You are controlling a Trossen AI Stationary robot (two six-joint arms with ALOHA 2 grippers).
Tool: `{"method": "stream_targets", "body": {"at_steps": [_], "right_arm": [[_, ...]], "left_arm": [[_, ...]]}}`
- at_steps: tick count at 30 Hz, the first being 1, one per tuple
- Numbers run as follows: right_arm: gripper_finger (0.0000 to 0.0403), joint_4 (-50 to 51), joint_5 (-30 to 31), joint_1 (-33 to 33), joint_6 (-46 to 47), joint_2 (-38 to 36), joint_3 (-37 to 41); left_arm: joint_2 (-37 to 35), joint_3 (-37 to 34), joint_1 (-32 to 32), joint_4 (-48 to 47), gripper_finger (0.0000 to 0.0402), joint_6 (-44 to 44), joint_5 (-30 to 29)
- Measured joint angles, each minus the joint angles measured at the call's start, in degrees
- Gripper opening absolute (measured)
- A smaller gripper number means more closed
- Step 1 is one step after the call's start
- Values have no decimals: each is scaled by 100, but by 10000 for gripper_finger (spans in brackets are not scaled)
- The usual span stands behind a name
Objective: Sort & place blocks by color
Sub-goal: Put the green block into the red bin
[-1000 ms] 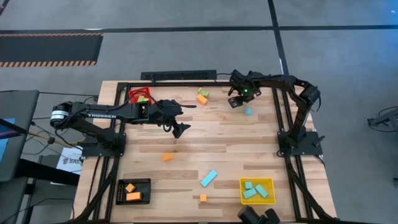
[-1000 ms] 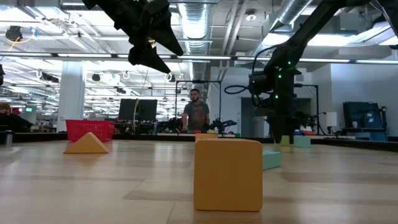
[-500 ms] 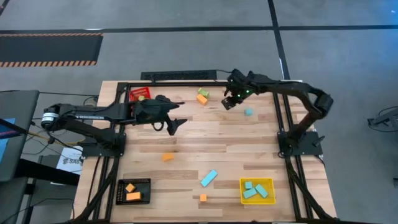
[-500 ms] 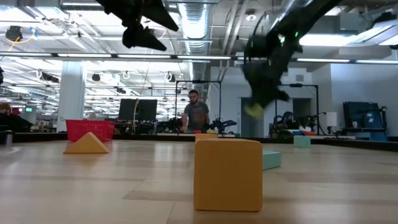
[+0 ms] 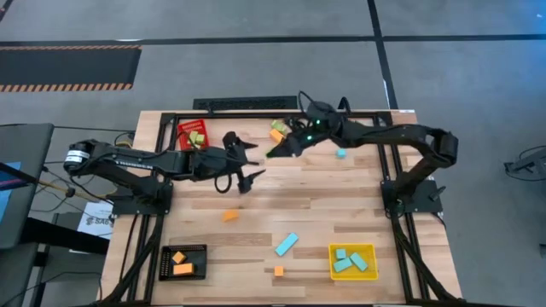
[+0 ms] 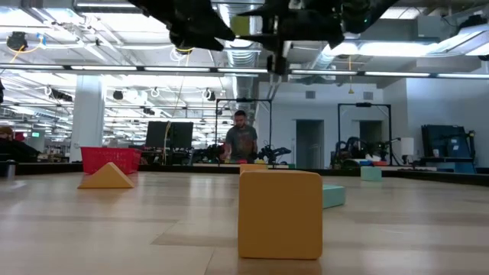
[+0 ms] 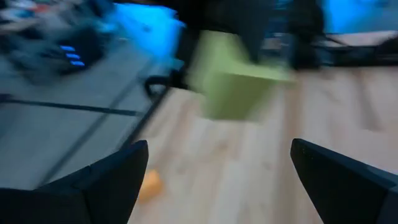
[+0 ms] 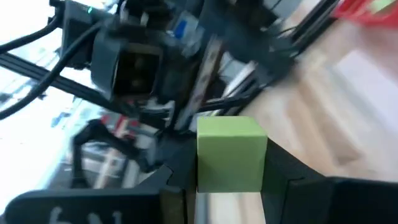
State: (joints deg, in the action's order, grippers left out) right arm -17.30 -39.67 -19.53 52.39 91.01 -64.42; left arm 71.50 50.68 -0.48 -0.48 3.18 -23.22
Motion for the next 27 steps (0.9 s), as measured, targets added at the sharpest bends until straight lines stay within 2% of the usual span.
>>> {"method": "stream_targets", "body": {"at_steps": [4,8,14,20,27], "right_arm": [[122,-767,34,197,666,289,-2],[122,-1581,88,251,1290,521,-2],[122,-1941,197,258,1655,687,-2],[122,-2025,228,185,1665,685,-2],[122,-2066,183,105,1698,685,0]], "left_arm": [[-4,0,-73,563,383,294,-554],[-4,2,-93,929,383,518,-564],[-4,2,-193,1111,358,613,-703],[-4,2,-318,1054,273,714,-1094],[-15,2,-329,1042,114,761,-984]]}}
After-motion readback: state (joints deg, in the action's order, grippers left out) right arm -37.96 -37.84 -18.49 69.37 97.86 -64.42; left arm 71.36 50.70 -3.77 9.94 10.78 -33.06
